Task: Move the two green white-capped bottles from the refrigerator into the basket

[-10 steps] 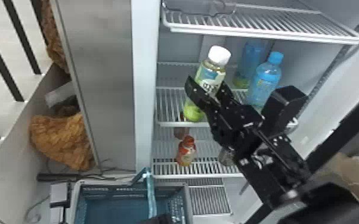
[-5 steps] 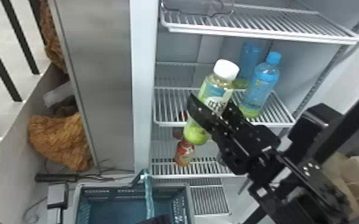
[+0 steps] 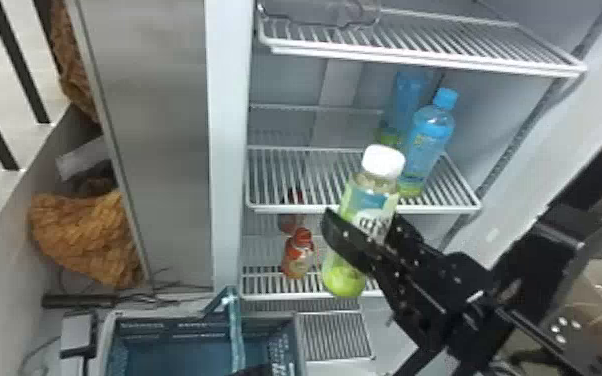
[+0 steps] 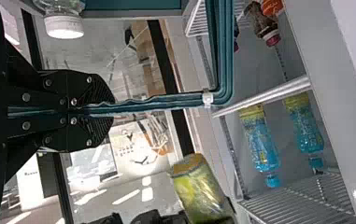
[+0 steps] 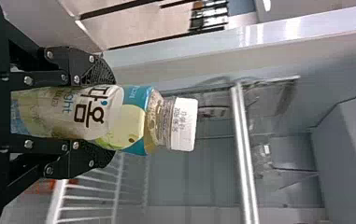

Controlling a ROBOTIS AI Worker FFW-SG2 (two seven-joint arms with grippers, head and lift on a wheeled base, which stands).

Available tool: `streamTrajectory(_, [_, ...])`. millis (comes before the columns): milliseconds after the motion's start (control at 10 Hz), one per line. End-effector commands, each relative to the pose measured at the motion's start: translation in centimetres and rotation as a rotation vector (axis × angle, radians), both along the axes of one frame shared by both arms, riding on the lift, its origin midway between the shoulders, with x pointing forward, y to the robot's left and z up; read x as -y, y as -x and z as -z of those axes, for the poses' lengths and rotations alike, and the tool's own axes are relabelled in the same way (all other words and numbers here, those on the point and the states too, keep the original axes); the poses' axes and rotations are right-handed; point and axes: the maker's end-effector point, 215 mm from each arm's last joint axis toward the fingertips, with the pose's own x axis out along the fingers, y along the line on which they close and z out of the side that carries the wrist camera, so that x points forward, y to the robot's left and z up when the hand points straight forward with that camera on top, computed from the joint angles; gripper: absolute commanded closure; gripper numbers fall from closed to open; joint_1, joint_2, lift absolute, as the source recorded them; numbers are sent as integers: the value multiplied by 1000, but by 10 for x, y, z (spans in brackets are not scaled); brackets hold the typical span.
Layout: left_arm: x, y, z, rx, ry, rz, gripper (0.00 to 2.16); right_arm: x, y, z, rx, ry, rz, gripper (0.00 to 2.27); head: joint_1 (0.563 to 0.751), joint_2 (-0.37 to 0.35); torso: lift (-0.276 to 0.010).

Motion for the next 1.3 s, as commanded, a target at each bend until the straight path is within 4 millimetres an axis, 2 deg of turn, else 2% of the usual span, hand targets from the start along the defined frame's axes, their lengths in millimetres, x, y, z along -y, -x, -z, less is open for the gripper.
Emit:
streamTrajectory(0, [-2,0,1,-2,-1,-4,1190,15,12,15,-66,34,25,886,695,-222,-4])
streamTrajectory(200, [-2,1,1,-4,0,-3,1190,23,29,30,-139,63,24,888,695,-247,-4])
streamTrajectory(400, [-1,2,2,-4,-2,-1,1190,26,36,55,-216,68,13,904,695,-272,-4])
streamTrajectory(800, [-1,1,1,-2,-2,1,1190,26,34,105,-312,50,-19,904,695,-283,-4])
streamTrajectory(1000, [0,3,2,-6,-2,3,1190,9,29,120,-326,17,-61,904,695,-280,-4])
streamTrajectory(1200, [0,2,2,-5,-2,5,1190,-18,23,142,-359,-50,-127,906,695,-247,-4])
